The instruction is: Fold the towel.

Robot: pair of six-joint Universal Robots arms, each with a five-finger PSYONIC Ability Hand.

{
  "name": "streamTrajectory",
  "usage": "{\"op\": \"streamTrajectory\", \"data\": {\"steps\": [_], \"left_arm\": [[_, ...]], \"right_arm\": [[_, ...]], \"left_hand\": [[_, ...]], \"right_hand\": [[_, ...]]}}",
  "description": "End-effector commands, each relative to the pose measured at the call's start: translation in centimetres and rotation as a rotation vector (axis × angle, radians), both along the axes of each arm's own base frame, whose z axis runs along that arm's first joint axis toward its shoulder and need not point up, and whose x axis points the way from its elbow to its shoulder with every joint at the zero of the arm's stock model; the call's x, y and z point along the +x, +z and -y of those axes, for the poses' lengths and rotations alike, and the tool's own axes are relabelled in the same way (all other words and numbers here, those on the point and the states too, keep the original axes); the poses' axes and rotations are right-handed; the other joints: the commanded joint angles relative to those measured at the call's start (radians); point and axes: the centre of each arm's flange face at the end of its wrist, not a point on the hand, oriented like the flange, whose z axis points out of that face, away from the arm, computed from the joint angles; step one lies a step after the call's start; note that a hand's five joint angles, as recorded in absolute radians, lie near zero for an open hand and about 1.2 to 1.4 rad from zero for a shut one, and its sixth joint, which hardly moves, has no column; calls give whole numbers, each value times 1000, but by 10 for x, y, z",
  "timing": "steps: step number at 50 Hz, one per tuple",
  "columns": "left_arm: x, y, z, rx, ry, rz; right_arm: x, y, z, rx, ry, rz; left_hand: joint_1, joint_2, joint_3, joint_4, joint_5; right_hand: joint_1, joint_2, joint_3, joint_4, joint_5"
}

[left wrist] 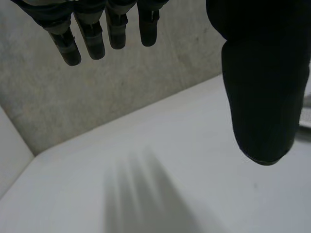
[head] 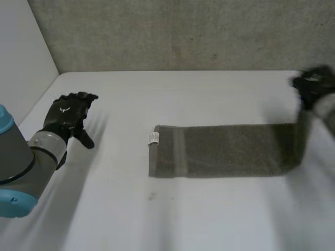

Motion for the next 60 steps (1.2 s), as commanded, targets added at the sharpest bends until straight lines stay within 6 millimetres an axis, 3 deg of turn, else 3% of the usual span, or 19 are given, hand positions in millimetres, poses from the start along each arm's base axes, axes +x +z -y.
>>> {"op": "streamTrajectory", "data": {"steps": [1, 2, 4, 7, 9, 11, 12, 13, 14, 15, 16, 17, 22, 27, 32, 41, 47, 50, 60], "left_arm": [[-19, 23, 1, -68, -49, -21], [-23, 28, 0, -81, -59, -25], [-26, 33, 0, -91, -65, -28], [-33, 38, -3, -104, -85, -32], [-36, 40, -5, -110, -94, -35], [-38, 40, -7, -109, -102, -37], [-40, 40, -9, -109, -107, -38], [-41, 40, -9, -106, -110, -41], [-41, 40, -9, -106, -110, -41], [-42, 40, -10, -106, -112, -42], [-42, 40, -10, -106, -112, -42], [-41, 40, -9, -106, -110, -42], [-41, 39, -9, -103, -112, -43], [-42, 40, -9, -108, -115, -45], [-43, 39, -10, -104, -119, -46], [-54, 35, -19, -95, -156, -43], [-58, 30, -23, -82, -168, -39], [-57, 29, -24, -78, -168, -38], [-57, 27, -25, -70, -170, -36]], "right_arm": [[162, -7, -99, 6, 449, 49], [162, -7, -99, 6, 450, 49], [204, -35, -142, 65, 577, 22], [217, -53, -161, 105, 630, -5], [231, -86, -190, 187, 692, -66], [233, -93, -197, 207, 705, -96], [234, -91, -197, 206, 700, -104], [234, -91, -197, 206, 700, -104], [232, -84, -194, 192, 679, -97], [232, -84, -194, 192, 679, -97], [230, -70, -191, 175, 658, -72], [225, -53, -187, 156, 629, -27], [186, -27, -155, 205, 486, 136], [141, -28, -140, 303, 355, 241], [87, -60, -124, 429, 224, 244], [67, -85, -115, 420, 218, 272], [67, -88, -113, 393, 231, 279], [67, -90, -111, 367, 222, 279], [30, -88, -101, 311, 68, 199]], "left_hand": [[0, 12, 10, 8, -26], [0, 12, 10, 8, -26], [0, 12, 10, 8, -26], [0, 12, 10, 8, -26], [0, 12, 10, 8, -26], [0, 12, 10, 8, -26], [0, 12, 10, 8, -26], [0, 12, 10, 8, -26], [0, 12, 10, 8, -26], [0, 12, 10, 8, -26], [0, 12, 10, 8, -26], [0, 12, 10, 8, -26], [0, 12, 10, 8, -26], [0, 12, 10, 8, -26], [0, 12, 10, 8, -26], [0, 12, 10, 8, -26], [0, 12, 10, 8, -26], [0, 12, 10, 8, -26], [0, 12, 10, 8, -26]], "right_hand": [[84, 77, 60, 55, 72], [84, 77, 60, 55, 72], [84, 77, 60, 55, 72], [84, 77, 60, 55, 72], [84, 77, 60, 55, 72], [84, 77, 60, 55, 72], [-229, -236, -253, -258, -241], [-232, -239, -256, -261, -244], [-880, -887, -904, -909, -893], [-886, -894, -911, -915, -899], [-1137, -1145, -1162, -1166, -1150], [-1137, -1145, -1162, -1166, -1150], [-1137, -1145, -1162, -1166, -1150], [-1137, -1145, -1162, -1166, -1150], [-1137, -1145, -1162, -1166, -1150], [-904, -912, -928, -933, -917], [-370, -377, -394, -399, -383], [82, 75, 58, 53, 69], [84, 77, 60, 55, 72]]}}
